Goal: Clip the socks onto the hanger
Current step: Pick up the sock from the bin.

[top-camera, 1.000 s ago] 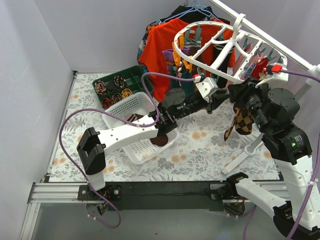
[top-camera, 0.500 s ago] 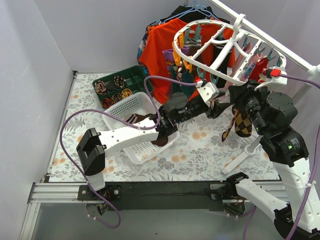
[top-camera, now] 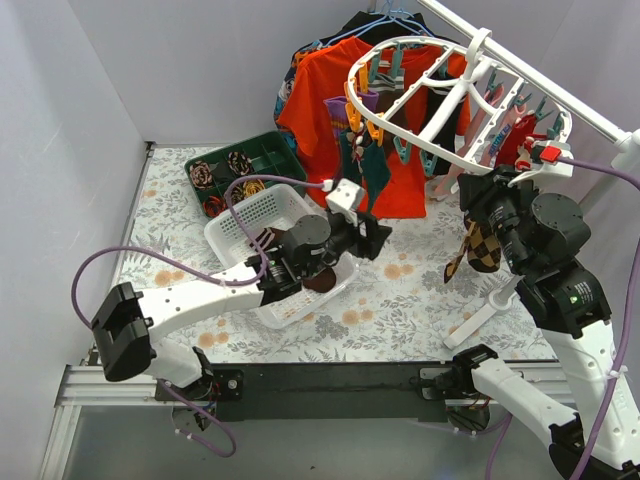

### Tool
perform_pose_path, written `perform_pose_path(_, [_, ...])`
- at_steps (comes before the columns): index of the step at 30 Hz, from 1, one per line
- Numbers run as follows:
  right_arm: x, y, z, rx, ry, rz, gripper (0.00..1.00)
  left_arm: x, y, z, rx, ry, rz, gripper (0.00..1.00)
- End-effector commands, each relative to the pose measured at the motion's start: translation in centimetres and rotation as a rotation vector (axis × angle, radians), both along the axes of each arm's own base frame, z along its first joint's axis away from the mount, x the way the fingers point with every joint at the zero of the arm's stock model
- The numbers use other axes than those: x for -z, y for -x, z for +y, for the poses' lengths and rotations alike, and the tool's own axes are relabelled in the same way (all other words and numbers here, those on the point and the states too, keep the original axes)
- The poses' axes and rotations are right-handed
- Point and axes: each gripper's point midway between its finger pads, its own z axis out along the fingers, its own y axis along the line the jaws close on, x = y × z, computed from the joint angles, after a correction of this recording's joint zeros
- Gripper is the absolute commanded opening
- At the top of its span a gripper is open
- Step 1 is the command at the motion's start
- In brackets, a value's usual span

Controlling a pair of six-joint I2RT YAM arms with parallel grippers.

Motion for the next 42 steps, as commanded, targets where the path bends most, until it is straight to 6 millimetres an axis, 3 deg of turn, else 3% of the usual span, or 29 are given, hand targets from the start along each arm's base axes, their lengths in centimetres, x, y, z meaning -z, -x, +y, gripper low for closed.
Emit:
perform_pose_path(1, [-0.6, -0.1, 0.0, 0.001, -0.012, -0.033, 0.01, 7.4, -2.6, 7.3, -0.279, -0.088, 0.305, 0.61])
perform_pose_path(2, [-0.8, 0.0, 0.0, -0.001, -0.016, -0.04, 0.01, 9.9, -2.4, 8.7, -0.301, -0.148, 0.374, 0.61])
perform_pose_path(6, [-0.7, 0.1, 0.1, -0.005, -0.013, -0.042, 0.01, 13.9, -5.1, 14.7, -0.496, -0.159, 0.559, 0.6])
perform_pose_path(8, [-0.6, 0.0, 0.2, -0.014, -0.009, -0.04, 0.01, 15.7, -5.6, 16.7, -0.579, -0.183, 0.626, 0.59])
perform_pose_path(12, [-0.6, 0.1, 0.2, -0.015, -0.004, -0.045, 0.01, 17.6, -8.0, 21.9, -0.788, -0.2, 0.706, 0.56])
perform_pose_path(18, [-0.2, 0.0, 0.4, -0.022, 0.0, -0.037, 0.01, 20.5, -9.7, 26.1, -0.946, -0.271, 0.794, 0.51])
perform_pose_path(27, [-0.4, 0.0, 0.3, -0.022, 0.004, -0.042, 0.01, 22.5, -12.2, 28.3, -1.065, -0.295, 0.843, 0.39])
perform_pose_path(40, [-0.1, 0.1, 0.3, -0.025, 0.01, -0.04, 0.01, 26.3, -12.2, 29.1, -1.113, -0.345, 0.9, 0.33])
perform_pose_path(42, [-0.1, 0.1, 0.3, -0.025, 0.009, -0.043, 0.01, 27.0, -12.0, 29.2, -1.117, -0.357, 0.91, 0.28])
